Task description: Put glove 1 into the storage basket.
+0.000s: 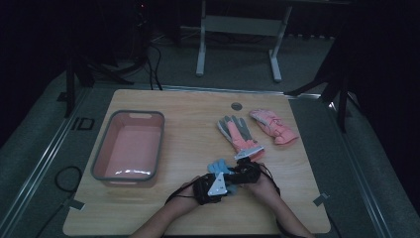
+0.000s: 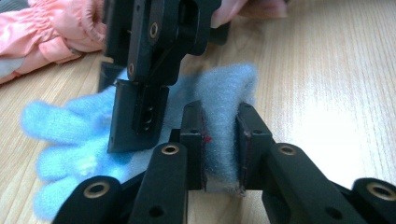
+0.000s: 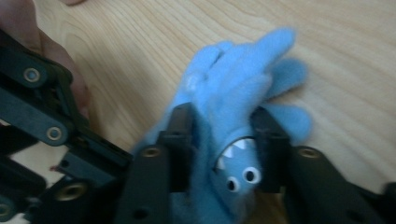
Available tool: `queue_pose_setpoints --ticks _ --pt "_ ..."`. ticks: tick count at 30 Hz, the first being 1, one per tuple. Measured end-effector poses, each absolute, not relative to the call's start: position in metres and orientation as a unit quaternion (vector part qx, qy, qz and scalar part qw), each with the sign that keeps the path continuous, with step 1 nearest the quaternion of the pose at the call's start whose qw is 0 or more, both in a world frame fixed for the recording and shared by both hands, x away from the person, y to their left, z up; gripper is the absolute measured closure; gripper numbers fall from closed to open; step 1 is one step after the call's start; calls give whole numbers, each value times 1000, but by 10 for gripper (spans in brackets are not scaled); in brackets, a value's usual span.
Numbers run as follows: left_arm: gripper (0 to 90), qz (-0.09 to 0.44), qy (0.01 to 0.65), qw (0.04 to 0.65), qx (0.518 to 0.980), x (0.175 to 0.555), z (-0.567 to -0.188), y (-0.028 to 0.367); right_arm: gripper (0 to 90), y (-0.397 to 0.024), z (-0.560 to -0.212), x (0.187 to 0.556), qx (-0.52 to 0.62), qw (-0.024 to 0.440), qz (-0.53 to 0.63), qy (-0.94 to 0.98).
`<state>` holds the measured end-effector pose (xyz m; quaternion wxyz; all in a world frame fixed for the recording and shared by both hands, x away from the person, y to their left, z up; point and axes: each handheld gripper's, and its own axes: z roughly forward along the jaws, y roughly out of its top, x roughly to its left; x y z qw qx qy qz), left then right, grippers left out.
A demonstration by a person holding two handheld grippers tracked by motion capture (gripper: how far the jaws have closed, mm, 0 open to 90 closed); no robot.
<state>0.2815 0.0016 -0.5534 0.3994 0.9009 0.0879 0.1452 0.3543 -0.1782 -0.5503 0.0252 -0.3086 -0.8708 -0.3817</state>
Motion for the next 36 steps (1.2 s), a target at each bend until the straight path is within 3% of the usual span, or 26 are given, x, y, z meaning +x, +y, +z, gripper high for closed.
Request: queue_pose_setpoints --ticks 4,8,36 --pt "788 140 100 398 901 282 -550 2 770 -181 -550 356 -330 46 -391 -858" --pt "793 133 102 398 902 285 -544 6 800 -181 -547 356 -340 51 -395 -852" --pt "799 184 90 375 904 299 -469 42 813 -150 -475 368 -325 41 -469 -821"
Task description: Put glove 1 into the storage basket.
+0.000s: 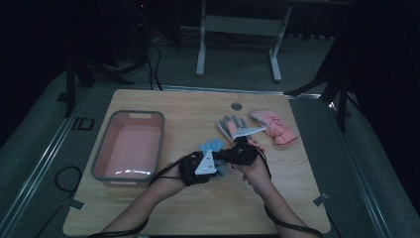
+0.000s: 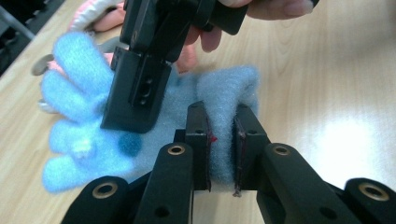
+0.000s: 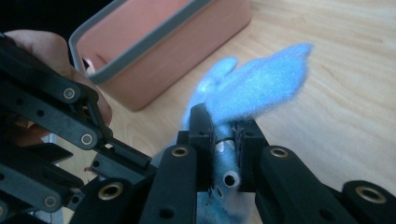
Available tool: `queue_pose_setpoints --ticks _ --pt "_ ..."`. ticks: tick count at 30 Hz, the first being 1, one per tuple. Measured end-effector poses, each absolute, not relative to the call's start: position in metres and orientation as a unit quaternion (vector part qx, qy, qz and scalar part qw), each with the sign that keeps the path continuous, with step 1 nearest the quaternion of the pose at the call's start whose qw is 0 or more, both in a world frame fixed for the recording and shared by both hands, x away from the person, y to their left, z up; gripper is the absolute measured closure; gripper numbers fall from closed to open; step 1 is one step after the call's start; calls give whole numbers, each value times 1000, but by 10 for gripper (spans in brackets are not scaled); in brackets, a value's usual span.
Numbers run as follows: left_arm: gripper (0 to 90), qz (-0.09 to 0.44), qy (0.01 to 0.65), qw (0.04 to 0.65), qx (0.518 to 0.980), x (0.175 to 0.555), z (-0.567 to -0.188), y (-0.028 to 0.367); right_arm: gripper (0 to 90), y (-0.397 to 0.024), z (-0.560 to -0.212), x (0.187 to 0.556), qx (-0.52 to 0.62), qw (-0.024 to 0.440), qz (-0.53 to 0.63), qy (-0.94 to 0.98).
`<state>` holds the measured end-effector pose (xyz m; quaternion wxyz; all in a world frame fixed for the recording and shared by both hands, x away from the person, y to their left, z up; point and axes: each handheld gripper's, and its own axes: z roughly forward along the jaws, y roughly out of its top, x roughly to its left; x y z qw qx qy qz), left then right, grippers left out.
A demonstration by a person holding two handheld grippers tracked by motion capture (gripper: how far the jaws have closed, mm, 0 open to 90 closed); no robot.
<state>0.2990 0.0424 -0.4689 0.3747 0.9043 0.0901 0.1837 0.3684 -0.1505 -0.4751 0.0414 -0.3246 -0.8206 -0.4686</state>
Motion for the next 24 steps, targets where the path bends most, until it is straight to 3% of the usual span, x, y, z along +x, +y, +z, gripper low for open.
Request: queue_pose_setpoints --ticks 24 --pt "799 227 126 361 896 310 -430 101 813 -89 -433 394 -302 46 -489 -817"
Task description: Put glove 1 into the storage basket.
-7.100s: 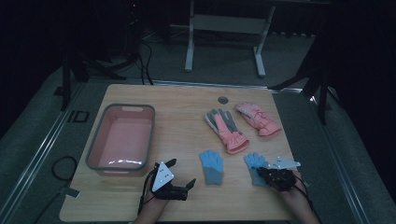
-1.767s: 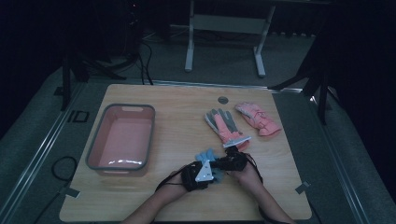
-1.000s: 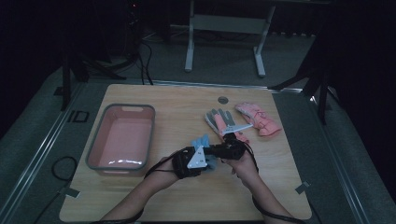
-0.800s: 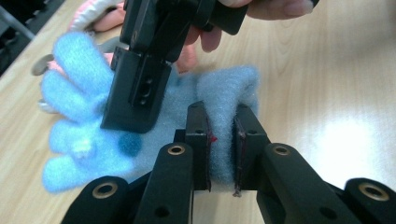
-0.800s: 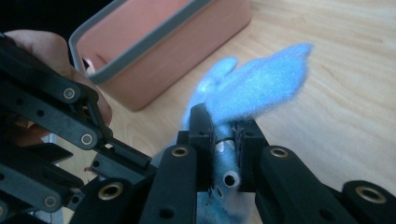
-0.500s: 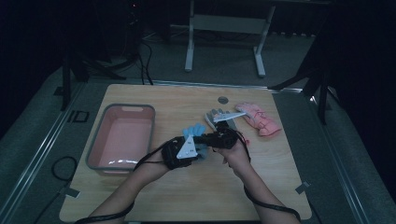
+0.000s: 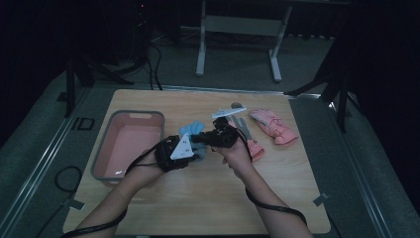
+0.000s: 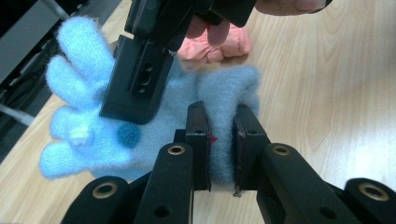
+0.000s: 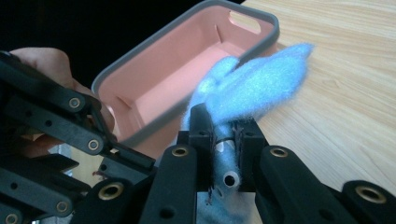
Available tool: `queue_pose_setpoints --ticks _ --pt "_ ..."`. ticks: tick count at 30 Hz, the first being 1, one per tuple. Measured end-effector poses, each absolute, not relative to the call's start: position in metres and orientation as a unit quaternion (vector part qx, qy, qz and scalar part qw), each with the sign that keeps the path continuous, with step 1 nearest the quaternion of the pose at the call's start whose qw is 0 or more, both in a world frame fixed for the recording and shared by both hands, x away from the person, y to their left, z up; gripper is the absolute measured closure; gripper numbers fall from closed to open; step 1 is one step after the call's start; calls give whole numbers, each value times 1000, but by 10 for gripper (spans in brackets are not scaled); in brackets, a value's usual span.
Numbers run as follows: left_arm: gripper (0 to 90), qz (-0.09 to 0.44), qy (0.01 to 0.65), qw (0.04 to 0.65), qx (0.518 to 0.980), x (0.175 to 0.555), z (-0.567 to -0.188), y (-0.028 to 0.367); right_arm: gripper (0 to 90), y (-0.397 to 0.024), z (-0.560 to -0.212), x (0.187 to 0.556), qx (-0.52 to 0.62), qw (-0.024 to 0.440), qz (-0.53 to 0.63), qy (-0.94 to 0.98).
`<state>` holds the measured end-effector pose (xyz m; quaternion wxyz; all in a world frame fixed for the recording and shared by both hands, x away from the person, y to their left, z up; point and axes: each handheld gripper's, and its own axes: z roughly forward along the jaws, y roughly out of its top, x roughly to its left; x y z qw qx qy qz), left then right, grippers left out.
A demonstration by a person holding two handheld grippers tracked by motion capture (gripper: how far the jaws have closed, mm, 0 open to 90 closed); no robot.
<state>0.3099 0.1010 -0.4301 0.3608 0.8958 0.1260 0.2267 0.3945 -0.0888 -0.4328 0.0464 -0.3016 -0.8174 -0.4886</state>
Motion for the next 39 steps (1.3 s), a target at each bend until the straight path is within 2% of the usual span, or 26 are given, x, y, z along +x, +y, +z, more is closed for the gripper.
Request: queue_pose_setpoints --ticks 23,33,39 --pt "800 264 177 344 883 297 -412 185 812 8 -411 402 -254 64 -498 -827" --pt "800 265 207 333 881 290 -426 226 812 56 -424 403 -244 86 -496 -829" --pt "799 255 217 319 887 293 -443 235 811 72 -445 407 -249 99 -484 -833"
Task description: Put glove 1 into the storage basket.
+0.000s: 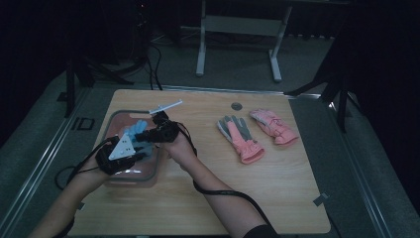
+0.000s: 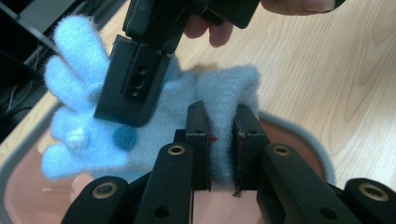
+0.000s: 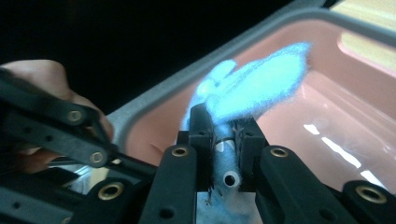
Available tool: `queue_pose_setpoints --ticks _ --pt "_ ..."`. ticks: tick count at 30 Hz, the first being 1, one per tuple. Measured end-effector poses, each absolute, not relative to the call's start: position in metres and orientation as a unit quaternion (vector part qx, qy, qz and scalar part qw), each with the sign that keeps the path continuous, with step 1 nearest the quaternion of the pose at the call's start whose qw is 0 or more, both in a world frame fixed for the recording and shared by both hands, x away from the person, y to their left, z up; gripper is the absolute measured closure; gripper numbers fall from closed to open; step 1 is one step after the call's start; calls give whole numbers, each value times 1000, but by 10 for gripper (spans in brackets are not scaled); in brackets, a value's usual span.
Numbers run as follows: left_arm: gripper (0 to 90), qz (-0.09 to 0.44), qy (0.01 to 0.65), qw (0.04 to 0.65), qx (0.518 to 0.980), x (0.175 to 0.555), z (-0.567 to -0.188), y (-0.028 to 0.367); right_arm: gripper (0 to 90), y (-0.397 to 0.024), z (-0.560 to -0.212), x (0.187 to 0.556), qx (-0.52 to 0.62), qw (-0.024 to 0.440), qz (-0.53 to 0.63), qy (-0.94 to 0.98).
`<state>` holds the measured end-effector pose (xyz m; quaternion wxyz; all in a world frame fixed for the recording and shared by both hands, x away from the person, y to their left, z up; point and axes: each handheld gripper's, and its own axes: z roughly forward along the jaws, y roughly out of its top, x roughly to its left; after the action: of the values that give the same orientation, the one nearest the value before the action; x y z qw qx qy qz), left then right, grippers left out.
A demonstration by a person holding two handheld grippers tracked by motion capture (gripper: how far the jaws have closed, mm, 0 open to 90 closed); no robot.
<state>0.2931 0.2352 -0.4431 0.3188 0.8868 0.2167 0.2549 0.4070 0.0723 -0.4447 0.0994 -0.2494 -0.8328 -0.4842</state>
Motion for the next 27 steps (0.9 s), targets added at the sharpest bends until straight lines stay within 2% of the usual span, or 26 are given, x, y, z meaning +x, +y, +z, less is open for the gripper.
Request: queue_pose_setpoints --ticks 8,20,24,25,27 --pt "799 240 226 306 893 307 -466 241 810 88 -470 421 -264 103 -449 -848" --pt "798 213 240 286 903 331 -486 238 786 95 -491 438 -287 90 -408 -862" --pt "797 210 245 285 902 336 -488 237 698 98 -490 439 -286 72 -403 -866" --pt "797 208 246 283 904 337 -488 236 566 98 -489 440 -290 70 -401 -867" --pt "796 203 242 274 908 338 -492 235 494 95 -487 441 -296 76 -402 -863"
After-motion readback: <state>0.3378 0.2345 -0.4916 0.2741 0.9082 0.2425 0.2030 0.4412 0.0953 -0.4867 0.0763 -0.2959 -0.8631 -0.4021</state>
